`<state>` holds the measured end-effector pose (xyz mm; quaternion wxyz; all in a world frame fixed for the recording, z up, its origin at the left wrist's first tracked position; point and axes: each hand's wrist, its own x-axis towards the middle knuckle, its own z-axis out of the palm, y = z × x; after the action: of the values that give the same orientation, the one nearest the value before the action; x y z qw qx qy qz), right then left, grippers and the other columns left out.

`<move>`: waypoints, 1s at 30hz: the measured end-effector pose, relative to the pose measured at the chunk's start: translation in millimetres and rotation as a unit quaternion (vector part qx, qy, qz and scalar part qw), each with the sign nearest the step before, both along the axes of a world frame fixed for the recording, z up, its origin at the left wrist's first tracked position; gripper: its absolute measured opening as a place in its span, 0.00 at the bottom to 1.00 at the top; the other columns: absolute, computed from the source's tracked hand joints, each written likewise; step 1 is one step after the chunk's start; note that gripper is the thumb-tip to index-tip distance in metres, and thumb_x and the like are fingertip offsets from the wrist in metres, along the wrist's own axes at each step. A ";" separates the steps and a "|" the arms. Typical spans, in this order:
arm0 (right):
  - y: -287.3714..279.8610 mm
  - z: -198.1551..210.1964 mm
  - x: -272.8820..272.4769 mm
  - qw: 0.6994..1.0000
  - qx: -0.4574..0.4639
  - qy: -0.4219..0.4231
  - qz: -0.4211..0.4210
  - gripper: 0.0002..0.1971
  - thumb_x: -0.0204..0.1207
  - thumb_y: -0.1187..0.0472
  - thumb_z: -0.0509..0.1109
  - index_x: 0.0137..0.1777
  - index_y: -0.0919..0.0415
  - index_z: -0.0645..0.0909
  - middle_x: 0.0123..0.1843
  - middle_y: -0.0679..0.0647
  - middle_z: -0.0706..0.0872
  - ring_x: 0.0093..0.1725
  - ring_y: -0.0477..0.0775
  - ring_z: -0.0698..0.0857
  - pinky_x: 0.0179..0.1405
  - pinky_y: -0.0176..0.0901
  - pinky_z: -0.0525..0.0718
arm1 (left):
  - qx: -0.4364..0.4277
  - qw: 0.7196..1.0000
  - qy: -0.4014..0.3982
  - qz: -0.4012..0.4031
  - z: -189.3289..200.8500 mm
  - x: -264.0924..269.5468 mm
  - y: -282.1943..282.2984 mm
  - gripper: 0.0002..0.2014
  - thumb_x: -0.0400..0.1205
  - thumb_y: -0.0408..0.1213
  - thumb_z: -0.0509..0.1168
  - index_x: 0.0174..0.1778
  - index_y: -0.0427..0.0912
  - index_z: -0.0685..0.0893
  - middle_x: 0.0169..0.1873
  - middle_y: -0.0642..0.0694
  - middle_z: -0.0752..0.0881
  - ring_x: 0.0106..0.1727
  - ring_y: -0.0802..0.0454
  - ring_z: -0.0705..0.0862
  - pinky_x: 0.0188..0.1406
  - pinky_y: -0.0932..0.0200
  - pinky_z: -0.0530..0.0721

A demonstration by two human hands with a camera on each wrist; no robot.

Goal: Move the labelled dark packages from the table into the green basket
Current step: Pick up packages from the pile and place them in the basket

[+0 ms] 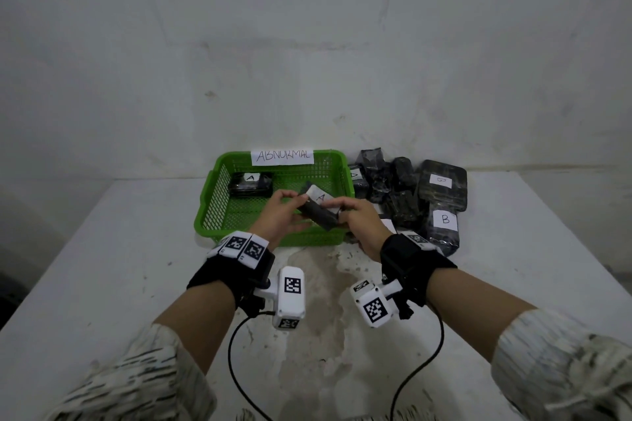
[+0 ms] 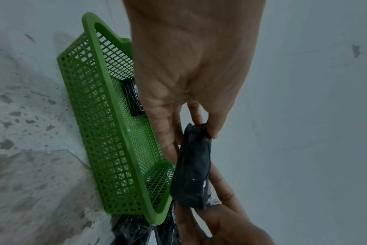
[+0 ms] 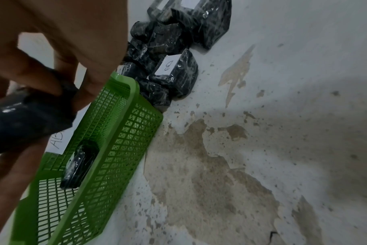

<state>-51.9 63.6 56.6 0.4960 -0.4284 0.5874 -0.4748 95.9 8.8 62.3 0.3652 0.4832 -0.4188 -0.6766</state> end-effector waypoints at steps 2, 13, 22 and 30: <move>-5.0 -1.3 1.0 1.000 -0.002 -0.014 -0.027 0.17 0.75 0.82 0.55 0.46 0.65 0.81 0.54 0.59 0.81 0.46 0.52 0.80 0.33 0.29 0.80 | -0.003 1.000 0.005 0.018 0.2 -0.9 -1.3 0.07 0.83 0.26 0.60 0.50 0.40 0.69 0.58 0.34 0.76 0.54 0.40 0.82 0.48 0.47 0.85; -50.0 -6.0 19.9 0.984 0.107 -0.125 -0.065 0.10 0.82 0.65 0.66 0.60 0.63 0.70 0.60 0.63 0.80 0.38 0.55 0.84 0.37 0.44 0.86 | -0.014 0.995 -0.096 0.028 -4.5 1.9 -38.2 0.21 0.84 0.27 0.58 0.75 0.36 0.67 0.67 0.36 0.76 0.62 0.41 0.80 0.53 0.48 0.82; -141.6 -26.7 31.2 0.973 0.163 -0.022 -0.160 0.20 0.78 0.67 0.69 0.68 0.76 0.73 0.53 0.64 0.80 0.49 0.59 0.80 0.40 0.47 0.80 | -0.013 0.914 -0.382 0.139 -15.3 52.8 -128.2 0.27 0.78 0.44 0.63 0.74 0.47 0.71 0.74 0.35 0.65 0.74 0.36 0.67 0.77 0.48 0.64; -208.4 -66.2 39.6 0.962 0.218 0.021 -0.163 0.15 0.74 0.66 0.71 0.59 0.72 0.82 0.56 0.65 0.86 0.48 0.59 0.83 0.48 0.47 0.83 | 0.120 0.853 -0.491 0.128 -44.9 76.9 -190.3 0.52 0.67 0.60 0.64 0.83 0.41 0.51 0.82 0.37 0.53 0.82 0.35 0.51 0.81 0.42 0.49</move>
<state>-12.3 -144.8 -9.7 0.4808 -0.2177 0.7489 -0.4008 172.8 -181.5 17.4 0.1347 0.8422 -0.3933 -0.3433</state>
